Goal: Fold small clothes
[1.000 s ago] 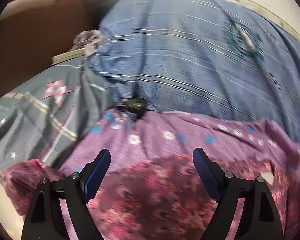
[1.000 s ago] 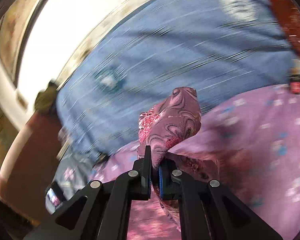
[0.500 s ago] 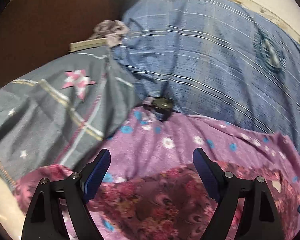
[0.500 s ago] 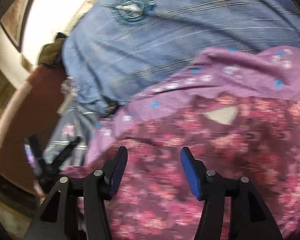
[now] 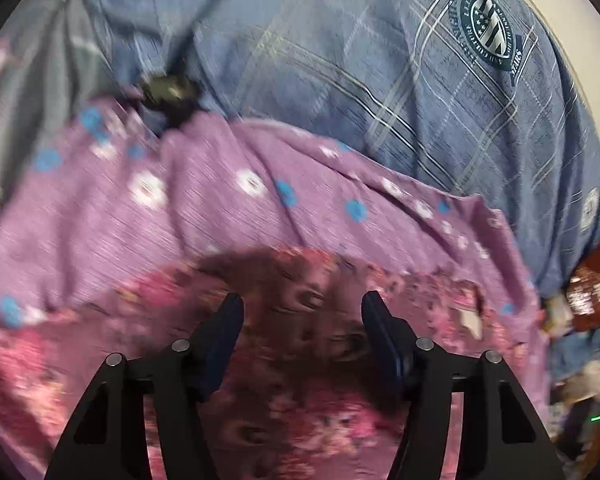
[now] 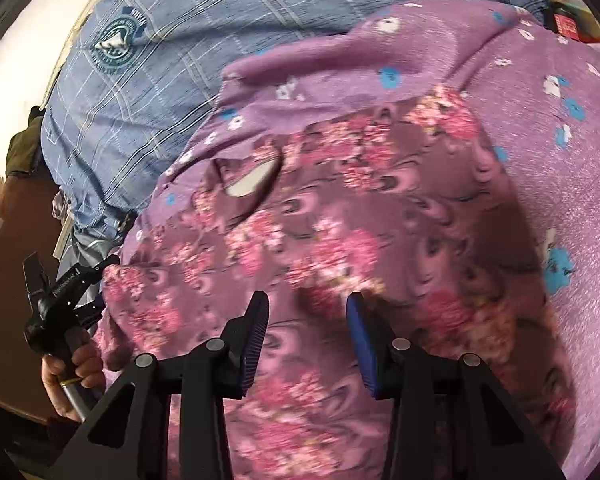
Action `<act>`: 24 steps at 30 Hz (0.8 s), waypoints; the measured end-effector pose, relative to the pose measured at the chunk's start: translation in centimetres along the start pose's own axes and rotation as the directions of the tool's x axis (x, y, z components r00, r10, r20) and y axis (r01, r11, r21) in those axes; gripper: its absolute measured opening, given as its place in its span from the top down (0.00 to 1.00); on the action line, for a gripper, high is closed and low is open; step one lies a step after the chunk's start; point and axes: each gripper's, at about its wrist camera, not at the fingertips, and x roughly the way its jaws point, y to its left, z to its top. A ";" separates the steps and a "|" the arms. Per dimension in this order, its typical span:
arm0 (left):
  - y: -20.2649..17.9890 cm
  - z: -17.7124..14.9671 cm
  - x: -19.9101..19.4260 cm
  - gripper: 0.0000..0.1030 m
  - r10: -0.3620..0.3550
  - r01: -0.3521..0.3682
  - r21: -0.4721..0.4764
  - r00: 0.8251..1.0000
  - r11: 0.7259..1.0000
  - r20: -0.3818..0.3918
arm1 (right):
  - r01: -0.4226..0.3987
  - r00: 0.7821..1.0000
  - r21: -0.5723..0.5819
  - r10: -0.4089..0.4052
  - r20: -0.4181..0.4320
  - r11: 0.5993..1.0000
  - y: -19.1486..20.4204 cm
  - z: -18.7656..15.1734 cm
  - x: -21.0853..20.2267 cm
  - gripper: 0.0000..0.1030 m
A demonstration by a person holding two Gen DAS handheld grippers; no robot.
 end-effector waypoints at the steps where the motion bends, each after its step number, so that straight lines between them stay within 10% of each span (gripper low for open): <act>1: 0.0 0.2 0.2 0.42 -0.024 0.024 -0.009 1.000 1.000 -0.010 | -0.027 1.000 0.007 0.027 0.004 1.000 -0.6 0.0 0.1 0.61; 10: -2.4 -0.2 1.8 0.42 -0.051 0.065 0.162 0.995 0.985 -0.091 | -0.130 0.991 0.011 0.130 0.038 0.991 -1.9 0.5 0.6 0.60; 12: -3.1 -0.5 1.6 0.77 -0.048 0.063 0.198 0.995 0.978 -0.083 | -0.121 0.992 -0.007 0.121 0.040 0.993 -1.6 0.4 0.7 0.60; 17: -4.3 -0.9 0.0 0.90 -0.109 0.133 0.209 0.987 0.969 -0.121 | -0.100 0.994 -0.035 0.102 0.050 0.994 -1.1 0.3 0.8 0.60; 24: -6.0 -0.5 -6.5 0.89 -0.464 0.480 0.206 0.877 0.853 -0.126 | -0.078 0.994 -0.057 0.082 0.071 0.995 -0.5 0.3 1.2 0.59</act>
